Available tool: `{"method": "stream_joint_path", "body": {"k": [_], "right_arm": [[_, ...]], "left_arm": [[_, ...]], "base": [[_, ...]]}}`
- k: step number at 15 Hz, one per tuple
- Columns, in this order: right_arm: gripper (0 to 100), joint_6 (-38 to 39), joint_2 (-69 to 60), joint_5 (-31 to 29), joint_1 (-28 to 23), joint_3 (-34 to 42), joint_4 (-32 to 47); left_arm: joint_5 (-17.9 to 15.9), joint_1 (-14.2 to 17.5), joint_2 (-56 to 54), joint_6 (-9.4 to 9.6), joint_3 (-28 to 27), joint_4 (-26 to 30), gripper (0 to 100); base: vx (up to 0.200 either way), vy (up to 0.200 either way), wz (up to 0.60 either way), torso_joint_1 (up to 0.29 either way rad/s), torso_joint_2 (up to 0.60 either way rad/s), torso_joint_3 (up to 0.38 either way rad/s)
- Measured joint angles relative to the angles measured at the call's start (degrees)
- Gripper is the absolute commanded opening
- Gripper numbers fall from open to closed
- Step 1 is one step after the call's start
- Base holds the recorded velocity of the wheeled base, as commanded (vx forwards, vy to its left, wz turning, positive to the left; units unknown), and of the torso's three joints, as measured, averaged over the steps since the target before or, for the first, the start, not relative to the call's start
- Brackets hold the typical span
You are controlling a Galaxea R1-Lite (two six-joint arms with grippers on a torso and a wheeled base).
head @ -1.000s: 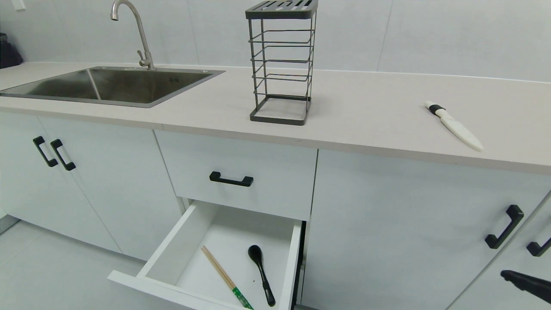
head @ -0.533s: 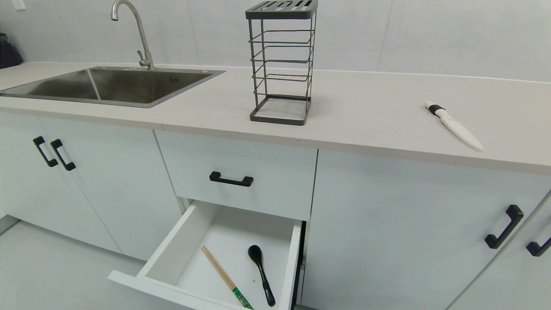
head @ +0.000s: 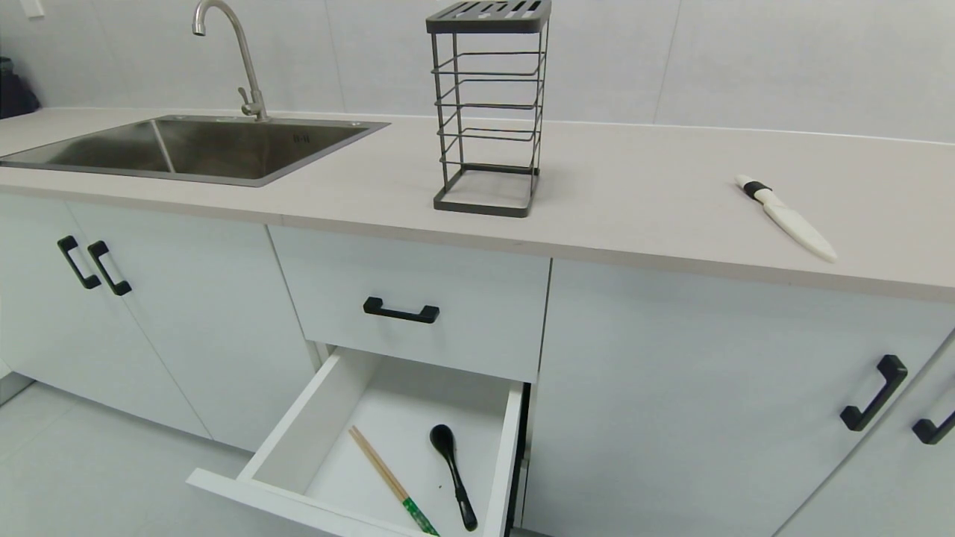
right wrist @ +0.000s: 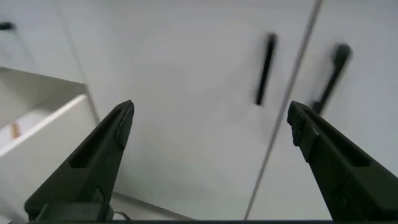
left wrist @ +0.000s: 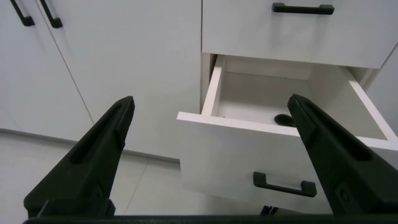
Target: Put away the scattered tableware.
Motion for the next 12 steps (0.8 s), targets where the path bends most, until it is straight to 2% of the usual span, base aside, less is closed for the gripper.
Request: {"method": "stream_joint_path", "body": {"k": [2, 4, 6, 7, 8, 9, 10, 12], "right_arm": [[100, 0.43, -0.65, -1.38, -0.06, 0.02, 0.39], [100, 0.44, -0.84, -1.35, -0.06, 0.07, 0.37], [100, 0.71, -0.94, -1.33, -0.09, 0.07, 0.37], [100, 0.76, -0.94, -1.33, -0.11, 0.09, 0.37], [100, 0.76, -0.94, -1.33, -0.06, 0.09, 0.37], [100, 0.76, -0.96, -1.33, -0.09, 0.09, 0.37], [100, 0.76, -0.96, -1.33, -0.06, 0.09, 0.37], [100, 0.76, -0.96, -1.30, -0.09, 0.09, 0.37]], "left_arm": [[-0.57, 0.00, 0.00, -0.44, 0.00, 0.00, 100], [-2.63, -0.07, 0.00, 0.80, 0.00, -0.51, 100], [-3.32, -0.13, 0.18, 0.22, -1.82, -7.94, 100], [-3.78, -0.49, 1.01, -0.22, -5.49, -12.75, 100], [-4.99, -1.16, 2.77, -0.68, -8.55, -14.40, 100], [-6.70, -2.52, 4.61, -1.79, -10.06, -13.68, 100], [-8.40, -5.07, 6.85, -4.32, -10.45, -10.12, 100], [-9.41, -9.25, 11.20, -10.33, -11.48, -4.57, 100]], "base": [[0.000, 0.000, 0.00, 0.000, 0.00, 0.000], [0.000, 0.000, 0.00, 0.000, 0.00, 0.000], [0.000, 0.000, 0.00, 0.000, 0.00, 0.000], [0.000, 0.000, 0.00, 0.000, 0.00, 0.000], [0.000, 0.000, 0.00, 0.000, 0.00, 0.000], [0.000, 0.000, 0.00, 0.000, 0.00, 0.000], [0.000, 0.000, 0.00, 0.000, 0.00, 0.000], [0.000, 0.000, 0.00, 0.000, 0.00, 0.000]]}}
